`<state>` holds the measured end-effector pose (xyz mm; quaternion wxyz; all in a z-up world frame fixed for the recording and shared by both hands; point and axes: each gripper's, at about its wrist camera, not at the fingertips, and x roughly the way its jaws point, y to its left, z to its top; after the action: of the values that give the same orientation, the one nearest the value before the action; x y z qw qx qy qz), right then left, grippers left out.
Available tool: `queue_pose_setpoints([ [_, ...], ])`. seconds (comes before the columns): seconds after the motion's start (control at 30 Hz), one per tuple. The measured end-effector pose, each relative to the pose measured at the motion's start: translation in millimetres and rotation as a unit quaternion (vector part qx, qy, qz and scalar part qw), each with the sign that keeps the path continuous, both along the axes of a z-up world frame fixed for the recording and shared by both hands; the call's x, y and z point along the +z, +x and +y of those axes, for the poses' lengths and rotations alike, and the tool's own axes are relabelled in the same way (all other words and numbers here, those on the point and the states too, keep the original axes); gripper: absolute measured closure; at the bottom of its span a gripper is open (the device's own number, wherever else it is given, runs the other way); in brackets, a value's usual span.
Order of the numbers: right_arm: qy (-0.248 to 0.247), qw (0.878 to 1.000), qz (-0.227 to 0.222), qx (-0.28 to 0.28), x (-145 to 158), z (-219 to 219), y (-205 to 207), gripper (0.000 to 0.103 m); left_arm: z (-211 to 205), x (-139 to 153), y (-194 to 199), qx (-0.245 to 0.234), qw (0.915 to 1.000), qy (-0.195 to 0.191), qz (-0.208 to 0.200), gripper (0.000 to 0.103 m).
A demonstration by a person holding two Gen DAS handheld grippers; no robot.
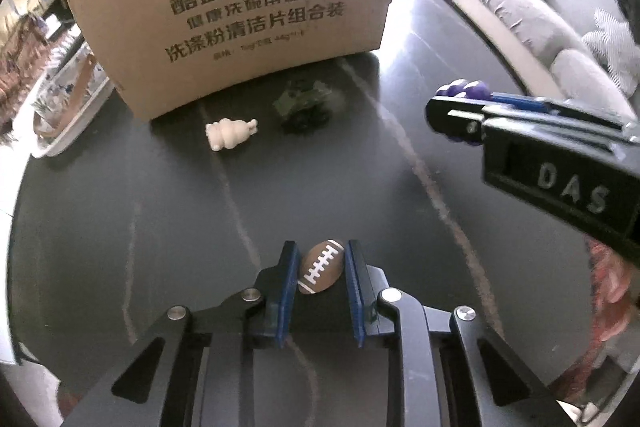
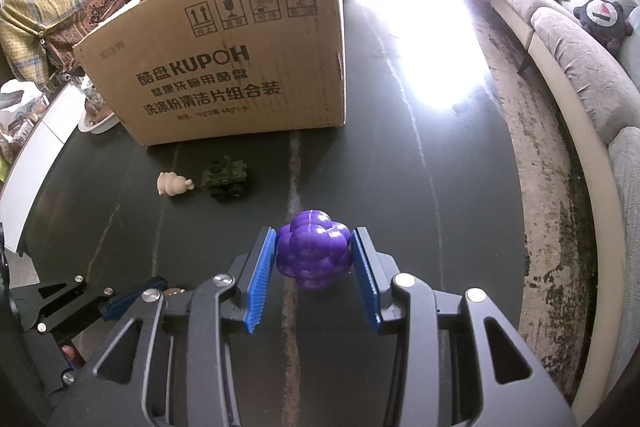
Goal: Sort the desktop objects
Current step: 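Close the left gripper on the brown football, then carry the football in the left tool while the right tool carries the grape to the box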
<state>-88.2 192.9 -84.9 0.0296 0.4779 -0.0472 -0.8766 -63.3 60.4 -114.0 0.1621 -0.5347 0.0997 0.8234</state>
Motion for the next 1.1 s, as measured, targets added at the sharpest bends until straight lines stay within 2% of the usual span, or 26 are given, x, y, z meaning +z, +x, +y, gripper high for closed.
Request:
queue_pose_setpoints([
  [0.13, 0.002, 1.0, -0.002, 0.002, -1, -2, 0, 0.067, -3, 10, 4, 0.004, 0.9997, -0.009, 0.023, 0.082],
  [0.47, 0.006, 1.0, 0.006, 0.005, 4, -5, 1, 0.067, -21, 16, 9, 0.008, 0.9996, 0.004, 0.027, 0.082],
  [0.53, 0.008, 1.0, 0.007, 0.005, 6, -6, 1, 0.067, -9, 22, -1, 0.01, 0.9995, 0.002, 0.03, 0.082],
  [1.1, 0.027, 0.999, 0.027, 0.017, 29, -24, 4, 0.067, -36, 69, -5, 0.043, 0.9954, 0.029, 0.081, 0.082],
])
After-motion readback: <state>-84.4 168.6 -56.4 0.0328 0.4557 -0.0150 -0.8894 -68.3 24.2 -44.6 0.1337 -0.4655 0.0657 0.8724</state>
